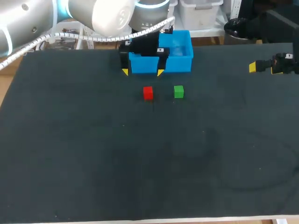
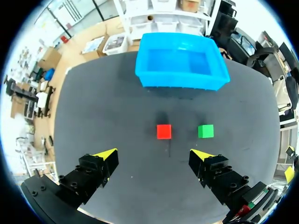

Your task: Use the left arm to pick the red cube and place it into the blue plastic box first, then use the right arm to grasp the green cube and put it into the same blue plastic box after the first action is fully finished.

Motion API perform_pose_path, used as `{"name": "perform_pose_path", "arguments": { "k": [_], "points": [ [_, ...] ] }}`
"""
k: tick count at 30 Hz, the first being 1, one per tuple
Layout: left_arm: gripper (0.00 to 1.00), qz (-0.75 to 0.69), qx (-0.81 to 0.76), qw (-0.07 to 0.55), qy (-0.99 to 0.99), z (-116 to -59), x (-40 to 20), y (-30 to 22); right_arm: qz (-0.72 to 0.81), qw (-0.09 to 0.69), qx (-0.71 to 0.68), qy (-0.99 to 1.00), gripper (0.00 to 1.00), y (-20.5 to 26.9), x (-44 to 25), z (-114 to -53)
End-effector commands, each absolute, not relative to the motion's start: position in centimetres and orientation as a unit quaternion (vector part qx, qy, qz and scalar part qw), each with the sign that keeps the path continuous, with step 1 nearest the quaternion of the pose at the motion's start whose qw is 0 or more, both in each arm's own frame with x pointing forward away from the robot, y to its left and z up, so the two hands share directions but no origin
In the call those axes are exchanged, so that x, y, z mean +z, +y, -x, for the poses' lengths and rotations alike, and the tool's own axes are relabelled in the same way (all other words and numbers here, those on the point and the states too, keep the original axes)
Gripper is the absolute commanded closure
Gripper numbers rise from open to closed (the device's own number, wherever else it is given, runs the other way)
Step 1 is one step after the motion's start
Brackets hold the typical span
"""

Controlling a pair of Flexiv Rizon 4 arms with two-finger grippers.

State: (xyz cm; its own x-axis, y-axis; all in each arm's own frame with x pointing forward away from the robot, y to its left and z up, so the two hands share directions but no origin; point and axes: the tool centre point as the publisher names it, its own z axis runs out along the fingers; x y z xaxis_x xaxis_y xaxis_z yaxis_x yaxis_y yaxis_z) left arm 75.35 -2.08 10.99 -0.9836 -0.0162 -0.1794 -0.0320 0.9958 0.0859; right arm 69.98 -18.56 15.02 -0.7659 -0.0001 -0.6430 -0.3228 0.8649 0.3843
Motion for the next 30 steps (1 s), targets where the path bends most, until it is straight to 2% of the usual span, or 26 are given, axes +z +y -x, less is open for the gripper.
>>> {"name": "perform_pose_path", "arguments": {
  "k": [1, 14, 23, 30],
  "points": [
    [0.0, 0.013, 0.045, 0.088, 0.995, -75.5, 11.0, -2.2, 0.089, 0.33, 0.243, 0.908, 0.0, -18.5, 15.0, -70.0],
    [0.0, -0.008, 0.009, 0.08, 0.997, -75.9, 10.8, -4.5, 0.089, 0.33, 0.243, 0.908, 0.0, -18.5, 15.0, -70.0],
    [0.0, 0.061, 0.029, 0.039, 0.997, -76.1, 8.7, -3.7, 0.089, 0.33, 0.243, 0.908, 0.0, -18.5, 15.0, -70.0],
    [0.0, 0.09, 0.026, 0.035, 0.995, -76.0, 7.2, -3.7, 0.089, 0.33, 0.243, 0.908, 0.0, -18.5, 15.0, -70.0]
  ]
}}
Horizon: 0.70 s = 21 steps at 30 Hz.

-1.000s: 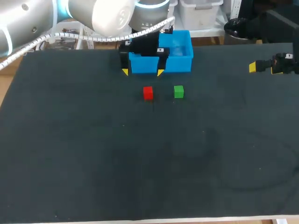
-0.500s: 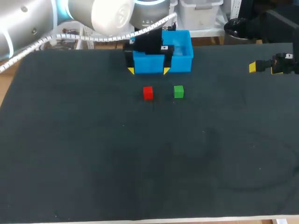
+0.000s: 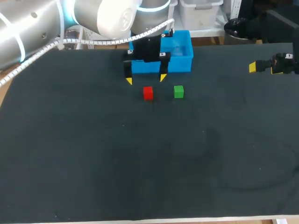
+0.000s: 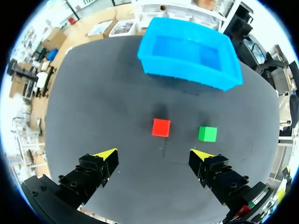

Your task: Use the left arm to pick the red cube and place it into the blue plastic box first, then use the right arm to grasp the green cube and put it into the same blue plastic box after the first action is fully finished.

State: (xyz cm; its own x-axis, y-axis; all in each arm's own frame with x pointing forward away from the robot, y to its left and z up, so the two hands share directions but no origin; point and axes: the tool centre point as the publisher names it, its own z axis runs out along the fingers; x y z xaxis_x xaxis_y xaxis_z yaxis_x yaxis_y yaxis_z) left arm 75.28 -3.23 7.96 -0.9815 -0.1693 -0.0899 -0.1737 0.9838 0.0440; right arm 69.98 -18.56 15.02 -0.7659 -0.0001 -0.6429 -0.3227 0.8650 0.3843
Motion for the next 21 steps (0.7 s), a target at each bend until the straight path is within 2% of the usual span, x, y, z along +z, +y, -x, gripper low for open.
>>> {"name": "perform_pose_path", "arguments": {
  "k": [1, 21],
  "points": [
    [0.0, 0.092, 0.018, 0.035, 0.995, -75.9, 7.0, -3.9, 0.089, 0.33, 0.243, 0.908, 0.0, -18.5, 15.0, -70.0],
    [0.0, 0.095, -0.003, 0.027, 0.995, -75.9, 2.8, -3.7, 0.089, 0.33, 0.243, 0.908, 0.0, -18.5, 15.0, -70.0]
  ]
}}
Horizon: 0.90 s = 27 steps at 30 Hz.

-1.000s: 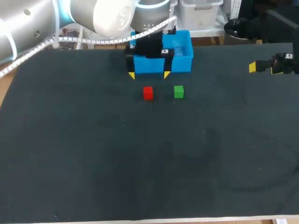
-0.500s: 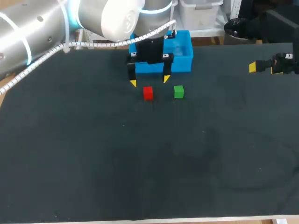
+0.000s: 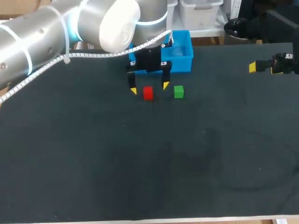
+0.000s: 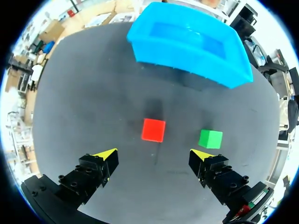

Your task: Use the left arm to pick the red cube and place it into the blue plastic box first, then use the right arm to grasp the green cube and put it into the same blue plastic box after the first action is fully finished.

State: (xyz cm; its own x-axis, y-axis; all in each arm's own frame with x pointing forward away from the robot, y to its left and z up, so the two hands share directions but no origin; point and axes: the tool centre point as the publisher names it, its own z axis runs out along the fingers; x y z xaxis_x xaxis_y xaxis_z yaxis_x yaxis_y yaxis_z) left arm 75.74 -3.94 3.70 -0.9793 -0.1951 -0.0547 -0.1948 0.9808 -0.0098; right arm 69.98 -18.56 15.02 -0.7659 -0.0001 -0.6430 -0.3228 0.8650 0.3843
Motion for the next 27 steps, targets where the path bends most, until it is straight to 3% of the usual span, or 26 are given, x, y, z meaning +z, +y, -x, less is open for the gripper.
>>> {"name": "perform_pose_path", "arguments": {
  "k": [1, 27],
  "points": [
    [0.0, 0.094, -0.001, 0.027, 0.995, -75.9, 2.5, -3.6, 0.089, 0.33, 0.243, 0.908, 0.0, -18.5, 15.0, -70.0],
    [0.0, 0.065, 0.011, 0.017, 0.998, -78.5, -1.0, -2.9, 0.089, 0.33, 0.243, 0.908, 0.0, -18.5, 15.0, -70.0]
  ]
}}
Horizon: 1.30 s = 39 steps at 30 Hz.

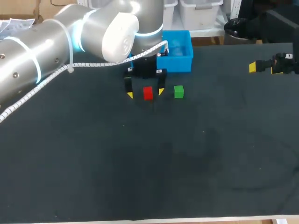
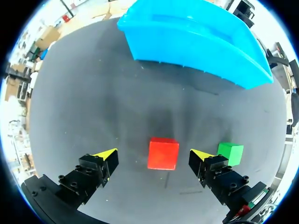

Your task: Use the left arm to pick the red cube and place it into the blue plastic box first, then use the right arm to grasp the green cube and put it into the same blue plastic box after the first action is fully finished.

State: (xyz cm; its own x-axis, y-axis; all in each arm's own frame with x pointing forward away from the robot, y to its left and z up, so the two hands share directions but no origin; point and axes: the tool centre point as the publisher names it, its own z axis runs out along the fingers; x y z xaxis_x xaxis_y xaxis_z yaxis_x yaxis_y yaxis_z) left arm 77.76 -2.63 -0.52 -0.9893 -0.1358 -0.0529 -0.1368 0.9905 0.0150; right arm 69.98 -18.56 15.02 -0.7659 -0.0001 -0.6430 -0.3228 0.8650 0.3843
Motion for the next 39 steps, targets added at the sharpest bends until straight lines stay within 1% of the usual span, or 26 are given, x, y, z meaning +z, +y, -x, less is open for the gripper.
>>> {"name": "perform_pose_path", "arguments": {
  "k": [1, 5, 6, 7, 8, 19, 25, 28, 39],
  "points": [
    [0.0, 0.065, 0.012, 0.016, 0.998, -78.5, -1.0, -3.0, 0.089, 0.33, 0.243, 0.908, 0.0, -18.5, 15.0, -70.0],
    [0.0, 0.062, 0.014, 0.01, 0.998, -78.3, -1.4, -3.1, 0.089, 0.33, 0.243, 0.908, 0.0, -18.5, 15.0, -70.0],
    [0.58, 0.062, 0.014, 0.01, 0.998, -78.2, -1.5, -3.2, 0.089, 0.33, 0.243, 0.908, 0.0, -18.5, 15.0, -70.0],
    [0.82, 0.062, 0.013, 0.009, 0.998, -78.2, -1.4, -3.2, 0.089, 0.33, 0.243, 0.908, 0.0, -18.5, 15.0, -70.0],
    [1.0, 0.063, 0.012, 0.008, 0.998, -78.2, -1.4, -3.3, 0.089, 0.33, 0.243, 0.908, 0.0, -18.5, 15.0, -70.0],
    [1.0, 0.061, 0.013, 0.008, 0.998, -77.8, -1.0, -3.5, 0.089, 0.33, 0.243, 0.908, 0.0, -18.5, 15.0, -70.0],
    [1.0, 0.049, 0.013, 0.018, 0.999, -77.2, 1.1, -3.9, 0.089, 0.33, 0.243, 0.908, 0.0, -18.5, 15.0, -70.0],
    [1.0, 0.038, 0.014, 0.031, 0.999, -77.2, 2.7, -4.1, 0.089, 0.33, 0.243, 0.908, 0.0, -18.5, 15.0, -70.0],
    [1.0, 0.015, -0.004, 0.107, 0.994, -79.2, 9.2, -4.3, 0.089, 0.33, 0.243, 0.908, 0.0, -18.5, 15.0, -70.0]
  ]
}}
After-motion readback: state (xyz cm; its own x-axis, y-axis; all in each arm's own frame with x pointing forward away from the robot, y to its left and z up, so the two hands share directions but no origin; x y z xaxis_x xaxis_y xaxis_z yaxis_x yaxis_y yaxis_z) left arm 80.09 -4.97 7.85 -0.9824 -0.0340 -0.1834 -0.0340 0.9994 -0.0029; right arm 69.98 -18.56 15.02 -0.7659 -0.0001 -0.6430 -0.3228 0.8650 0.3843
